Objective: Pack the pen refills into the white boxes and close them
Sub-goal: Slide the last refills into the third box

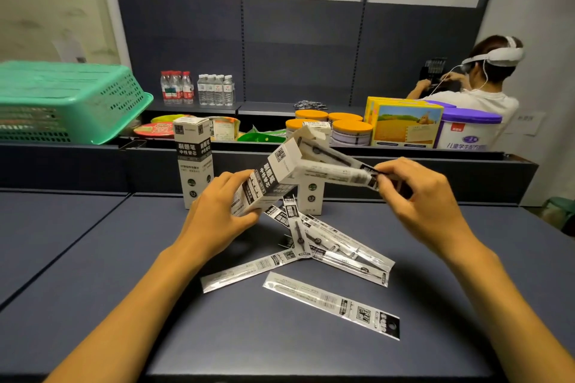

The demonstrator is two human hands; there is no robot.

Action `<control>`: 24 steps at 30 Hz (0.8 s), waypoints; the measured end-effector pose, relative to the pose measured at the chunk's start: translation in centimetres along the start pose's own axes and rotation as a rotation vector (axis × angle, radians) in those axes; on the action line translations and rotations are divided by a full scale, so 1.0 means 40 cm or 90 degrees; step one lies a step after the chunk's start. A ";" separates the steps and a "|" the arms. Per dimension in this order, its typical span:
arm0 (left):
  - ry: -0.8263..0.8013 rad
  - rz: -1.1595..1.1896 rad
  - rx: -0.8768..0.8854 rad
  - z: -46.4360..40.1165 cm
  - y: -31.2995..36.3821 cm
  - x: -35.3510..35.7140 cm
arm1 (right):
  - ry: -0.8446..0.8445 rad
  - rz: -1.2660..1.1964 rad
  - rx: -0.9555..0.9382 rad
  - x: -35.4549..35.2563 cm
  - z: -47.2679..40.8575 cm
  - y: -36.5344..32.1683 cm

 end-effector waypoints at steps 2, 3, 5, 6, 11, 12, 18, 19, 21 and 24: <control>0.006 -0.004 -0.003 -0.001 -0.003 -0.002 | -0.013 0.007 -0.007 0.010 0.001 0.004; 0.009 -0.007 -0.004 -0.002 -0.004 -0.004 | -0.016 0.004 0.000 0.013 0.001 0.007; 0.014 -0.011 -0.005 -0.002 -0.005 -0.007 | -0.013 0.005 0.028 0.016 -0.001 0.014; 0.014 -0.014 -0.005 -0.002 -0.005 -0.007 | -0.010 0.009 0.045 0.017 -0.004 0.017; 0.008 -0.018 -0.002 -0.003 -0.002 -0.007 | 0.024 0.002 0.112 0.011 -0.015 0.029; 0.006 -0.018 -0.001 -0.003 -0.003 -0.007 | 0.034 0.004 0.113 0.009 -0.018 0.030; -0.003 -0.022 -0.004 -0.001 -0.005 -0.006 | 0.042 0.108 -0.042 0.006 -0.024 0.008; -0.002 -0.023 -0.004 -0.001 -0.005 -0.006 | 0.045 0.137 -0.085 0.005 -0.024 0.002; 0.001 -0.024 -0.005 -0.001 -0.005 -0.007 | 0.054 0.180 -0.155 0.001 -0.026 -0.012; -0.001 -0.035 -0.003 0.000 -0.002 -0.006 | 0.042 0.206 -0.264 0.010 -0.028 -0.030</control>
Point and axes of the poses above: each hand's wrist, its own z-axis away from the middle knuckle, its own x-axis out of the palm, y = z × x, the point moved 4 cm from there along -z, towards the middle knuckle, and after that the axes turned 15 degrees about y, right-handed, at the moved point
